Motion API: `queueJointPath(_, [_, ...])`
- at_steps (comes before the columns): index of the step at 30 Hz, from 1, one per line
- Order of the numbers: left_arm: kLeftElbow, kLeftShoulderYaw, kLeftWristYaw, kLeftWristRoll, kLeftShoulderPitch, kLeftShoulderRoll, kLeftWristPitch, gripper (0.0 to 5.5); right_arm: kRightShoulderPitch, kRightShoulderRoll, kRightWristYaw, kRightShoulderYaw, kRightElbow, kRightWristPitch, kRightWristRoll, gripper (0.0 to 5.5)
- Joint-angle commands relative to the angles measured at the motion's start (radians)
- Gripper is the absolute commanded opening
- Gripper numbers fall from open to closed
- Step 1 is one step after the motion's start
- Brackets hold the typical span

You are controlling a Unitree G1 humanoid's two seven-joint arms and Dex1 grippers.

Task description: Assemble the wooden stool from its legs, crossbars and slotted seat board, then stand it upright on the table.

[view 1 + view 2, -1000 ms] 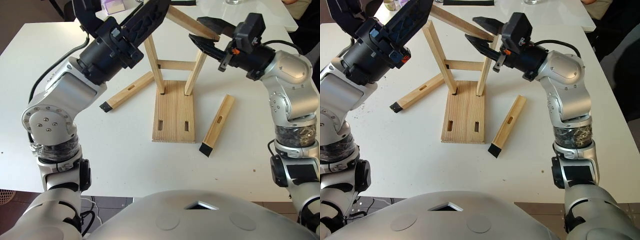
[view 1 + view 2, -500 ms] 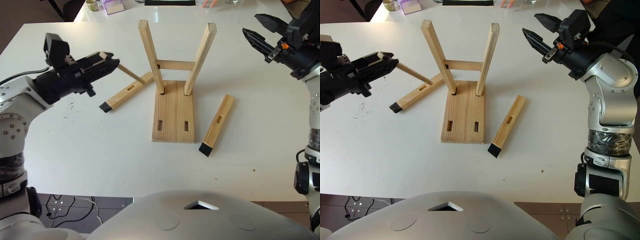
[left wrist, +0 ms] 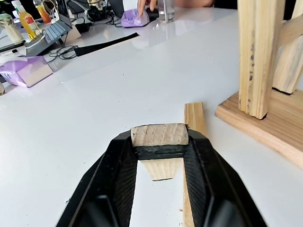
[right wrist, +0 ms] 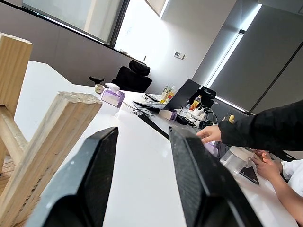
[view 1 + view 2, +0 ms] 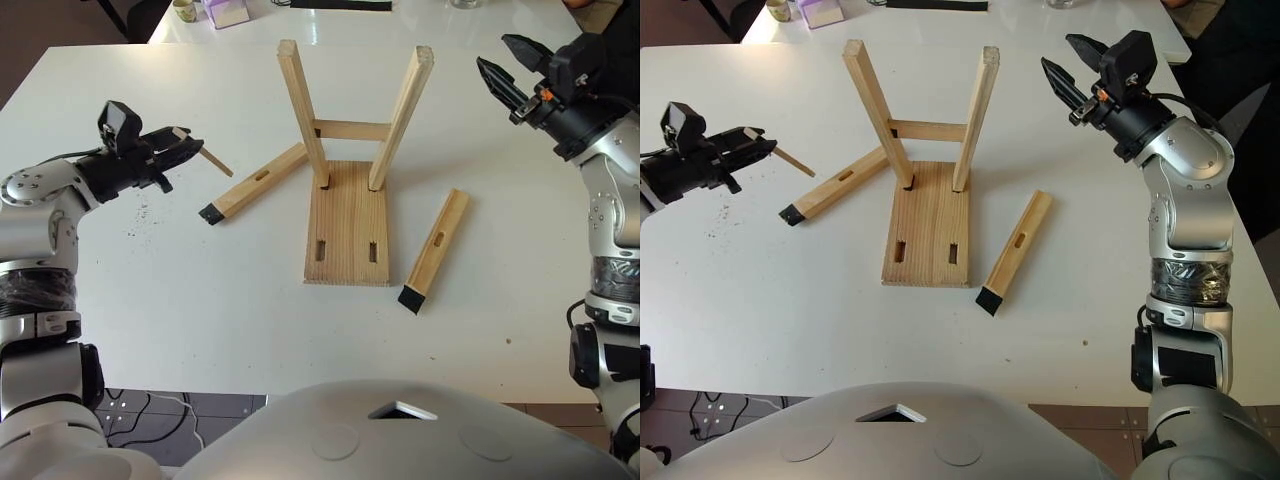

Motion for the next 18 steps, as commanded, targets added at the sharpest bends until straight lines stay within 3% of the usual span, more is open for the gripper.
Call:
queueJointPath(1, [0.002, -0.003, -0.02, 0.033, 0.036, -0.015, -0.003, 1.33, -0.015, 0.019, -0.002, 0.011, 0.002, -0.003, 0.001, 1.96])
queueJointPath(5, [-0.027, -0.004, -0.042, 0.036, 0.066, -0.018, 0.011, 1.33, 0.008, 0.034, -0.007, 0.012, -0.025, 0.006, 0.004, 1.96])
queueJointPath(13, [-0.449, 0.069, -0.049, -0.124, 0.234, -0.002, 0.201, 1.33, 0.034, 0.045, -0.033, -0.009, -0.056, 0.035, 0.019, 1.96])
queueJointPath(18, [-0.407, 0.047, -0.047, -0.077, 0.116, -0.009, 0.166, 1.33, 0.004, 0.041, -0.019, -0.003, -0.02, 0.032, 0.016, 1.96])
